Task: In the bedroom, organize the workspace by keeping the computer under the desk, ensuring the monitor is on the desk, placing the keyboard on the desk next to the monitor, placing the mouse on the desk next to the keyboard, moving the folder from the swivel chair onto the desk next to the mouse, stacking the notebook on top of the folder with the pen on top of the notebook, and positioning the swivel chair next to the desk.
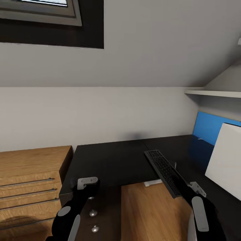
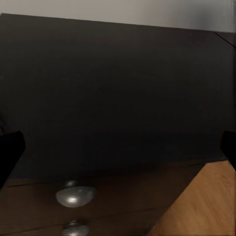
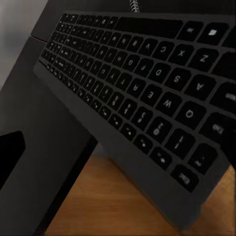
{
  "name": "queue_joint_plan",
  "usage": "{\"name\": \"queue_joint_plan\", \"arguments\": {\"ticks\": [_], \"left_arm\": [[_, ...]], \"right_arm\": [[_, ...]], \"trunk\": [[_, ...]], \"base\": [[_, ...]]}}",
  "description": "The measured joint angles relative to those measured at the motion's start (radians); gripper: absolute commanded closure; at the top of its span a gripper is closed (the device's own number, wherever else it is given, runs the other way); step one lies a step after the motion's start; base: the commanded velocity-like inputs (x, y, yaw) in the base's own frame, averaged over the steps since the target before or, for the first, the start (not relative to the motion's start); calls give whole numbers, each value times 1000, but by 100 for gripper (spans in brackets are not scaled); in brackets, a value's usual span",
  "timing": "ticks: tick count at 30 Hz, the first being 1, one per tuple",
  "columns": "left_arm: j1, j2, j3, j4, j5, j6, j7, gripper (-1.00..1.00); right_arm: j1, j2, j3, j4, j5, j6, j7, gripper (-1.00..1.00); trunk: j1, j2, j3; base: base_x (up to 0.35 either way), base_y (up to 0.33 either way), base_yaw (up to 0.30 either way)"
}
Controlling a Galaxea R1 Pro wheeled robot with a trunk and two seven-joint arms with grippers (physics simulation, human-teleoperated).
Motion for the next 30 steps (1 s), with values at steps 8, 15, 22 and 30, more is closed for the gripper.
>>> {"name": "queue_joint_plan", "arguments": {"ticks": [8, 15, 22, 30], "left_arm": [[0, 0, 0, 0, 0, 0, 0, -100], [0, 0, 4, -2, 0, -5, 1, -100], [0, -1, 6, -12, 2, -6, 2, -100], [0, -1, 6, -14, 2, -6, 1, -100]], "right_arm": [[0, 5, 3, -4, -2, 1, 5, -100], [0, 7, 73, 4, -3, 0, 6, -100], [0, 7, 118, 13, -2, 0, 7, -100], [0, 3, 150, 24, -2, -54, 5, -100]], "trunk": [[0, 0, 0], [0, 0, 0], [-1, 0, 0], [-1, 0, -10]], "base": [[-333, 95, 0], [-310, 70, 0], [-79, 8, 0], [-6, 1, 0]]}}
